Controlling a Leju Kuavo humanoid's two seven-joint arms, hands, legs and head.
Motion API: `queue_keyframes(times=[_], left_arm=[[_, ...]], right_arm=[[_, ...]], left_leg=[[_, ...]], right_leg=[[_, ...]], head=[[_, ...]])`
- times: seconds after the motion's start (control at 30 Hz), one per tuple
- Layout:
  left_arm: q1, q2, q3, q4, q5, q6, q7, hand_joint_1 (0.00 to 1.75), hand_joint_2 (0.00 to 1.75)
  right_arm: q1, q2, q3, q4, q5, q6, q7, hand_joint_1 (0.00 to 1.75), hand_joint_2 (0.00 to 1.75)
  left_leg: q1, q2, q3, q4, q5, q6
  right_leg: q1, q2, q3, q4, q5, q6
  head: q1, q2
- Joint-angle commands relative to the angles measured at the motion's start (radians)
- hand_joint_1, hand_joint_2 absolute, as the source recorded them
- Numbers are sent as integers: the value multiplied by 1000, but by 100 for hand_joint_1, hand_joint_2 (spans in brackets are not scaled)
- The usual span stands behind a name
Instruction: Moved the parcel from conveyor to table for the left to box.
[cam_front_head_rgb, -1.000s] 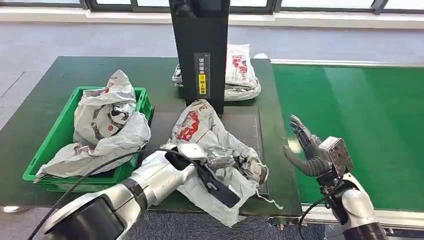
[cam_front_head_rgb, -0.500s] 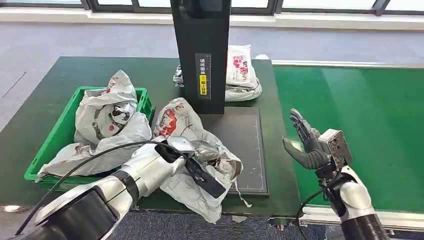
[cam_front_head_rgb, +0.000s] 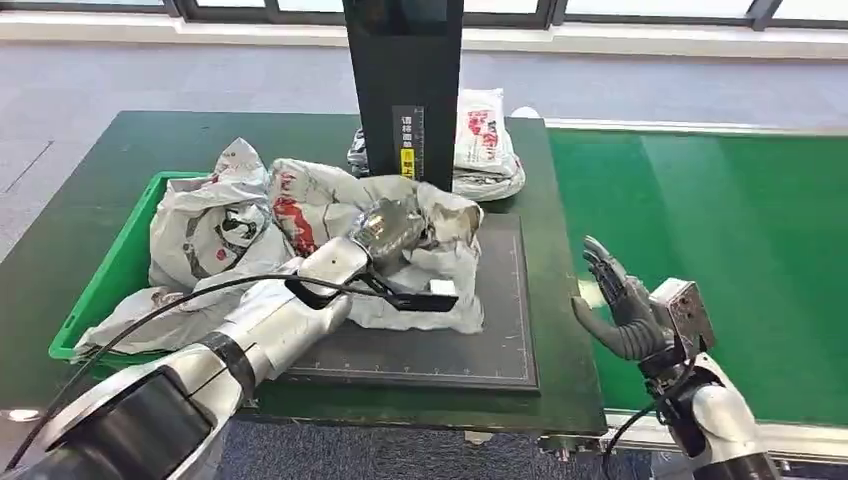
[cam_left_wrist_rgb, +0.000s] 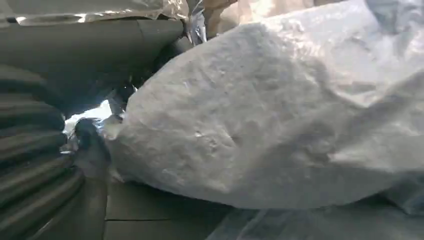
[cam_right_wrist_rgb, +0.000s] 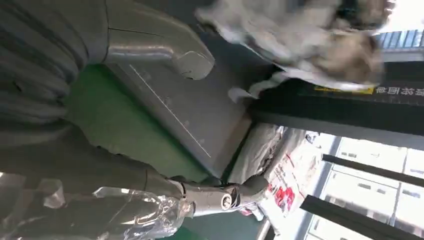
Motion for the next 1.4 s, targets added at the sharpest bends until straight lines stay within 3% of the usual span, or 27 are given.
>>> queue_keyframes(times=[0.03,0.3,0.37,0.93,0.97,1.13,1.2,1.3,1.37,1.4], left_arm=[[-26,61,69,-116,-31,49,29,175,175],[-24,61,68,-116,-33,51,30,175,175],[-19,68,89,-136,-82,143,74,175,175],[-23,72,97,-144,-82,133,72,175,175],[-13,84,121,-179,-123,213,109,175,175],[-20,109,303,-365,-225,229,153,175,175],[-34,88,358,-416,-232,212,136,175,175],[-112,-1,392,-403,-296,193,149,175,175],[-146,-23,405,-401,-345,167,183,175,175],[-163,-30,417,-415,-360,164,187,175,175]], right_arm=[[41,37,-64,-51,4,-2,13,0,175],[39,37,-64,-51,4,-3,13,0,175],[48,50,-70,-56,9,-8,15,0,175],[58,55,-67,-63,15,-12,13,0,175],[68,65,-75,-72,20,-18,13,0,175],[136,68,-105,-121,30,-37,13,0,175],[216,68,-158,-172,-14,-30,17,0,175],[355,138,-322,-258,-22,4,16,0,175],[368,158,-403,-242,-23,63,14,0,175],[335,187,-438,-207,-3,89,27,0,175]], left_leg=[[1,0,-2,0,0,-1],[0,1,-5,0,0,0],[0,1,-5,0,0,0],[1,1,-6,0,0,0],[1,1,-5,-1,0,-1],[1,0,-7,0,0,-1],[1,-1,-8,0,0,-1],[1,-8,-10,2,1,-1],[2,-14,-11,3,0,-1],[2,-10,-12,3,1,0]], right_leg=[[1,0,-2,-1,0,-1],[0,1,-5,0,0,-1],[1,1,-5,-1,0,-1],[1,1,-6,-1,0,-1],[1,1,-5,-2,1,-1],[1,1,-7,0,0,-1],[1,-1,-7,0,0,-2],[2,-8,-8,0,-2,-1],[3,-14,-6,0,-3,-1],[2,-10,-9,0,-2,-1]], head=[[0,0],[0,0],[0,0],[0,0],[0,0],[0,0],[0,0],[0,0],[0,0],[0,0]])
